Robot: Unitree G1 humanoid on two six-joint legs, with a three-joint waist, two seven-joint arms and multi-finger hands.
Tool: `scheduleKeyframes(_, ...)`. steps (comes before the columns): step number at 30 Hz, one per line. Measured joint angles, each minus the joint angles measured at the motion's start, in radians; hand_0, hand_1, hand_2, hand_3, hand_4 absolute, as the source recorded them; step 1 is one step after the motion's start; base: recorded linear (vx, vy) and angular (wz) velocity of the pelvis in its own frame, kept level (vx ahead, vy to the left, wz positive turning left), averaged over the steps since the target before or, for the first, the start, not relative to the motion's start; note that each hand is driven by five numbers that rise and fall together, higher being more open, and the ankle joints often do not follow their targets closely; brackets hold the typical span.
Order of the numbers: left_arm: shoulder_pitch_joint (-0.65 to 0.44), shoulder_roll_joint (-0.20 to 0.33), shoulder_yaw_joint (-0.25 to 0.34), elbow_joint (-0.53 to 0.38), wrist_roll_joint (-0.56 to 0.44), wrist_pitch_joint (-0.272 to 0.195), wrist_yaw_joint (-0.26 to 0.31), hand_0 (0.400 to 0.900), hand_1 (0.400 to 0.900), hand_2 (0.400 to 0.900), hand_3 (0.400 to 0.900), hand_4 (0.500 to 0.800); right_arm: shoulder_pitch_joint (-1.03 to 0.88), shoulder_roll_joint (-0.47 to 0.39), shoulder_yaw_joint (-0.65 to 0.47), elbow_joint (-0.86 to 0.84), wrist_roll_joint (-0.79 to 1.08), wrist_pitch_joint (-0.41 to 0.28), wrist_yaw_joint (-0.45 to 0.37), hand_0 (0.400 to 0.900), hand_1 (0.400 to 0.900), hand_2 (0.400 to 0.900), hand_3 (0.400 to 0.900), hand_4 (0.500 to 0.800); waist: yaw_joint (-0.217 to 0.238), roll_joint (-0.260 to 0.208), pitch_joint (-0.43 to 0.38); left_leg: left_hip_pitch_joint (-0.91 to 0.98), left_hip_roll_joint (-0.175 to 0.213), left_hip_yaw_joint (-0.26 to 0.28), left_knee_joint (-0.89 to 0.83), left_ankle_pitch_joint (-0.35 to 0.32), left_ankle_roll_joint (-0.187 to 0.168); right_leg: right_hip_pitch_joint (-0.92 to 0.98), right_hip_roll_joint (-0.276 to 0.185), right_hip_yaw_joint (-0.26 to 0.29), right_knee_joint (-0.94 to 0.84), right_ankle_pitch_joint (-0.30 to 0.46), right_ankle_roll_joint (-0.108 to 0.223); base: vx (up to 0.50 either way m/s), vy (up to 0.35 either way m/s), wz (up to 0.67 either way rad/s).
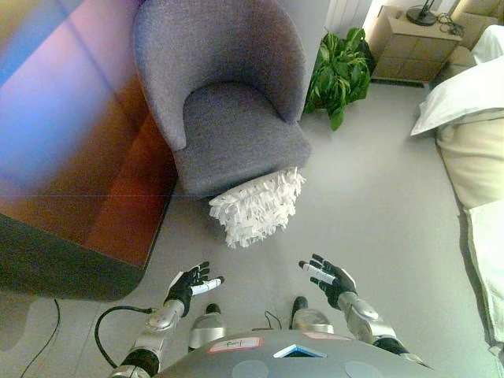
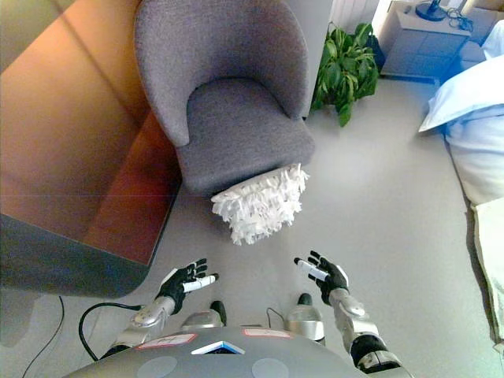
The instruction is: Pick up the pillow and put it on the sofa.
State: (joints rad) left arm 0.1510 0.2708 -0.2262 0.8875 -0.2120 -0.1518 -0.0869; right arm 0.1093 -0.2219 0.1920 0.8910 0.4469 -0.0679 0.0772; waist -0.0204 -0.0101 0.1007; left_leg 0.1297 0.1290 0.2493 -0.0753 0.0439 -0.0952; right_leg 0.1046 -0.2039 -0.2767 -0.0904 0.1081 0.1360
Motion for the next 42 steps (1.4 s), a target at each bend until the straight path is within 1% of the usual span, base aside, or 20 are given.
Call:
scheduleKeyframes(5,-0.006,0.001,0.000,-0.002,0.001,0.000,0.006,0.900,0.900,0.900,0.900,0.800,0.000,0.000,0.000,0.000,-0.013,0.000,-0.001,0.900,0.900,0.900,0.900,0.800,-0.001,-0.001,-0.001,0.004,-0.002,-0.006,-0.005,0.005,-0.007,0.002,-0.001,-0.007,0.003,-0.002,0.003,-0.01,-0.017,0.03)
scheduleKeyframes(18,-0.001,0.005,0.000,-0.017,0.000,0.002,-0.024,0.900,0.900,0.900,0.900,0.800,0.000,0.001,0.002,-0.016,-0.014,0.000,-0.005,0.900,0.900,0.900,0.900,0.800,-0.001,-0.029,0.013,0.008,-0.001,-0.003,-0.007,0.002,-0.003,0.008,0.000,-0.005,0.000,-0.006,0.006,0.01,-0.021,-0.03)
scheduleKeyframes(21,0.001,0.005,0.000,-0.040,0.000,0.001,-0.024,0.900,0.900,0.900,0.900,0.800,0.000,0.001,0.003,-0.027,-0.014,0.000,-0.005,0.900,0.900,0.900,0.900,0.800,0.000,-0.029,0.013,0.012,0.000,-0.003,-0.004,0.002,-0.003,0.010,0.002,-0.006,0.000,-0.003,0.003,0.01,-0.065,-0.02)
scheduleKeyframes(28,0.001,0.005,0.000,-0.040,-0.012,0.001,-0.024,0.900,0.900,0.900,0.900,0.800,-0.001,0.001,0.003,-0.029,-0.014,0.000,-0.002,0.900,0.900,0.900,0.900,0.800,0.003,-0.025,0.015,0.012,0.009,-0.004,0.002,0.001,-0.002,0.015,0.009,-0.006,0.000,-0.012,-0.001,0.01,-0.087,0.00)
scheduleKeyframes(31,-0.001,0.004,0.000,-0.040,-0.046,0.000,-0.023,0.900,0.900,0.900,0.900,0.800,-0.003,0.000,0.003,-0.030,-0.013,0.000,0.004,0.900,0.900,0.900,0.900,0.800,0.007,-0.019,0.018,-0.011,0.021,-0.012,0.033,-0.006,-0.001,0.009,0.018,-0.006,0.000,-0.014,-0.004,-0.04,-0.110,0.00)
scheduleKeyframes(34,-0.008,-0.003,0.000,-0.040,-0.082,-0.001,-0.023,0.900,0.900,0.900,0.900,0.800,-0.006,-0.012,0.004,-0.036,-0.013,0.001,0.010,0.900,0.900,0.900,0.900,0.800,0.012,-0.009,0.025,-0.051,0.031,-0.024,0.104,-0.013,0.011,-0.006,0.024,-0.004,0.000,-0.015,-0.014,-0.06,-0.111,-0.03)
scheduleKeyframes(36,-0.016,-0.010,0.001,-0.040,-0.102,-0.002,-0.024,0.900,0.900,0.900,0.900,0.800,-0.010,-0.026,0.007,-0.048,-0.012,0.001,0.013,0.900,0.900,0.900,0.900,0.800,0.029,-0.003,0.042,-0.092,0.043,-0.031,0.181,-0.011,0.009,-0.013,0.029,0.001,0.002,-0.015,-0.022,-0.03,-0.125,0.04)
scheduleKeyframes(37,-0.022,-0.011,0.004,-0.038,-0.108,-0.003,-0.025,0.900,0.900,0.900,0.900,0.800,-0.017,-0.030,0.007,-0.050,-0.012,0.002,0.014,0.900,0.900,0.900,0.900,0.800,0.032,-0.007,0.053,-0.126,0.045,-0.039,0.240,-0.005,0.001,-0.015,0.029,0.000,0.003,-0.011,-0.029,0.04,-0.090,0.05)
scheduleKeyframes(38,-0.031,-0.012,0.013,-0.037,-0.115,-0.003,-0.027,0.900,0.900,0.900,0.900,0.800,-0.026,-0.031,0.007,-0.053,-0.012,0.002,0.015,0.900,0.900,0.900,0.900,0.800,0.035,-0.015,0.065,-0.163,0.049,-0.056,0.301,0.012,-0.020,-0.020,0.025,-0.001,0.009,-0.011,-0.038,0.10,-0.049,0.03)
scheduleKeyframes(39,-0.031,-0.012,0.021,-0.037,-0.123,-0.003,-0.031,0.900,0.900,0.900,0.900,0.800,-0.030,-0.032,0.007,-0.062,-0.012,0.002,0.016,0.900,0.900,0.900,0.900,0.800,0.040,-0.028,0.075,-0.187,0.048,-0.070,0.335,0.048,-0.043,-0.025,0.015,0.001,0.011,-0.010,-0.045,0.13,-0.028,0.01)
scheduleKeyframes(40,-0.030,-0.010,0.024,-0.037,-0.134,-0.001,-0.033,0.900,0.900,0.900,0.900,0.800,-0.031,-0.032,0.007,-0.069,-0.012,0.002,0.017,0.900,0.900,0.900,0.900,0.800,0.046,-0.040,0.082,-0.199,0.044,-0.081,0.348,0.085,-0.056,-0.024,0.010,0.002,0.000,-0.006,-0.052,0.15,0.009,-0.01)
scheduleKeyframes(41,-0.031,-0.010,0.029,-0.040,-0.146,-0.003,-0.033,0.900,0.900,0.900,0.900,0.800,-0.033,-0.033,0.007,-0.069,-0.012,0.002,0.017,0.900,0.900,0.900,0.900,0.800,0.052,-0.054,0.090,-0.207,0.042,-0.080,0.357,0.114,-0.056,-0.027,0.004,0.000,-0.001,-0.006,-0.055,0.20,0.052,-0.02)
scheduleKeyframes(42,-0.032,-0.010,0.038,-0.040,-0.156,-0.002,-0.035,0.900,0.900,0.900,0.900,0.800,-0.031,-0.038,0.008,-0.069,-0.012,0.002,0.017,0.900,0.900,0.900,0.900,0.800,0.051,-0.061,0.094,-0.220,0.042,-0.075,0.390,0.122,-0.050,-0.029,-0.001,-0.005,-0.001,-0.007,-0.056,0.24,0.088,-0.03)
